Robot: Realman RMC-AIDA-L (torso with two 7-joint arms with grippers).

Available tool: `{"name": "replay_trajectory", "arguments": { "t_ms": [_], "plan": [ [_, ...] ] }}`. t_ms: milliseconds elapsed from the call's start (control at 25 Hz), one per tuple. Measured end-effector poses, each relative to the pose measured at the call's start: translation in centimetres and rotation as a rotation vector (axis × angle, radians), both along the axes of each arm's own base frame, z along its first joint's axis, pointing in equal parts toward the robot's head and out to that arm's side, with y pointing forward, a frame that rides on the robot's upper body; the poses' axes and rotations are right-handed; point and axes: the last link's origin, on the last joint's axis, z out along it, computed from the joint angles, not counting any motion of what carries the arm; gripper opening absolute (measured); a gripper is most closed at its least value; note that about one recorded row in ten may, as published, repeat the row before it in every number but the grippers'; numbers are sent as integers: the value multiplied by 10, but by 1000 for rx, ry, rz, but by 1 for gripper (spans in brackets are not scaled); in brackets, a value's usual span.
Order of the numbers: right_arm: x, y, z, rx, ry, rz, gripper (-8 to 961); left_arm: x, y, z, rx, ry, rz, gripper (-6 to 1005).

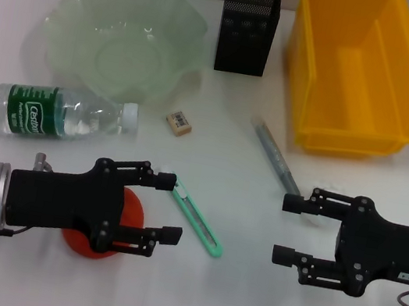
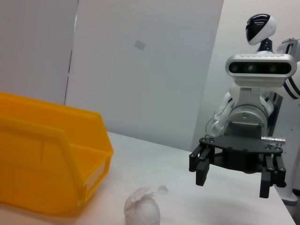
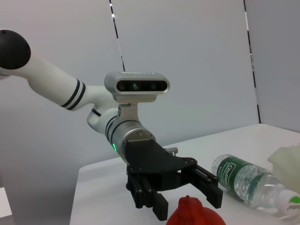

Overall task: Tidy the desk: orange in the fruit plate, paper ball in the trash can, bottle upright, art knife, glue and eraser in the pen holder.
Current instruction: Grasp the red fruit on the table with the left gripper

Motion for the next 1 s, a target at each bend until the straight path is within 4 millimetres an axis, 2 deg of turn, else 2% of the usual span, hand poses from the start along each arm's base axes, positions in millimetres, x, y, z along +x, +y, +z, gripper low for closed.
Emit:
{"name": "replay_trajectory", "arguments": {
  "t_ms": [1000],
  "plan": [
    [-2,3,0,2,-3,6,713,0,0,2,-4,8,-15,784]
  ]
}}
